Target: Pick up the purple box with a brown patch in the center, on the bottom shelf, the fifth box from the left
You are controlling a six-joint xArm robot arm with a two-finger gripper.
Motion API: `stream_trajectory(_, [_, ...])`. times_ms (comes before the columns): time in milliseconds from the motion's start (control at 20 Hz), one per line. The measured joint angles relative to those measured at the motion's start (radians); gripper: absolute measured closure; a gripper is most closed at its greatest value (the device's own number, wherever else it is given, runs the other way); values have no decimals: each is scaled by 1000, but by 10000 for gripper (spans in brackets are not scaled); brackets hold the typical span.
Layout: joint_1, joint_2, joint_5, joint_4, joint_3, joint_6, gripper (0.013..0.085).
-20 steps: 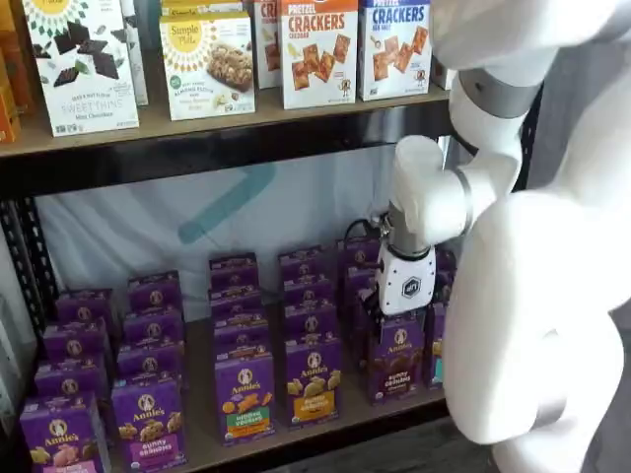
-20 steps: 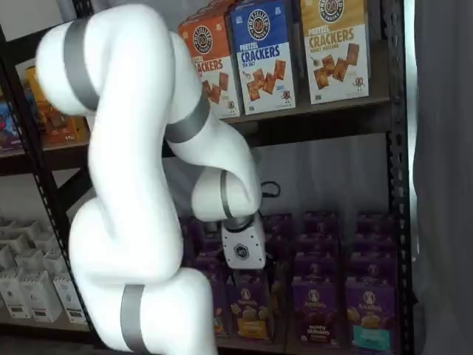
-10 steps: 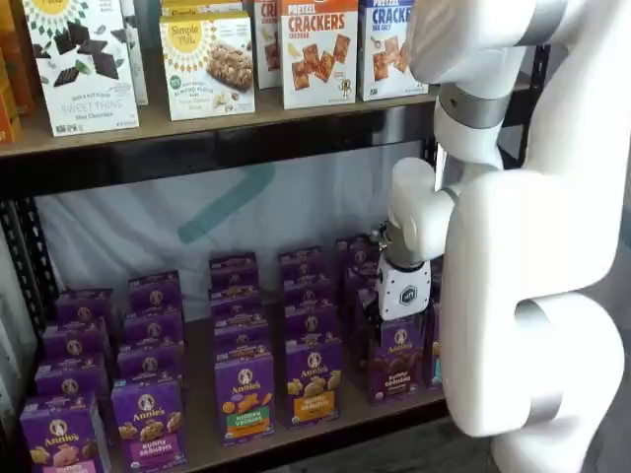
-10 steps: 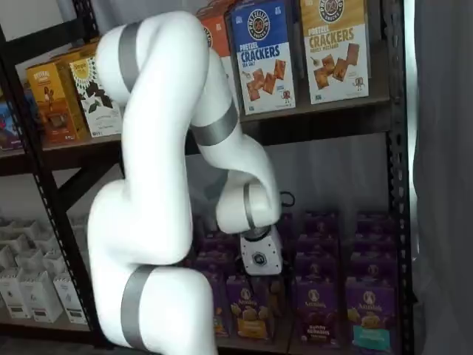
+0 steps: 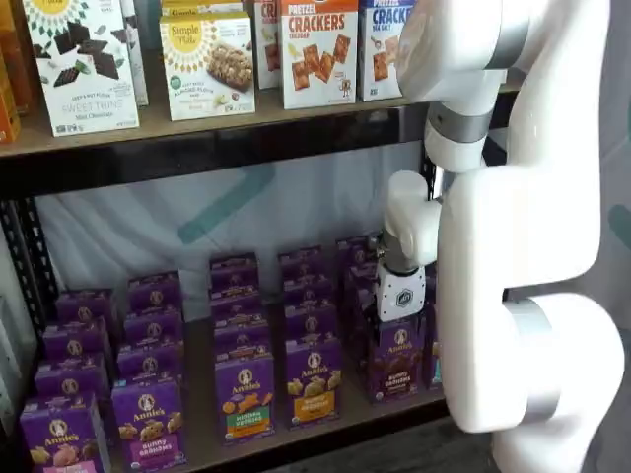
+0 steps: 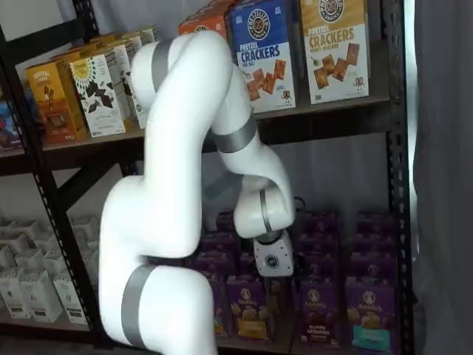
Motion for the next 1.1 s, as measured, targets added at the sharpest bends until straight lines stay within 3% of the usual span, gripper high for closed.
stream_trajectory(150, [-19,53,-5,12,-51,-31,130])
stream_trajectory(300, [-28,104,-11,81,-101,-108,130])
stream_trajectory(450, [-32,143,-1,108,-150,-139,130])
stream_trajectory(1100, [-35,293,90,98,-386,-135,130])
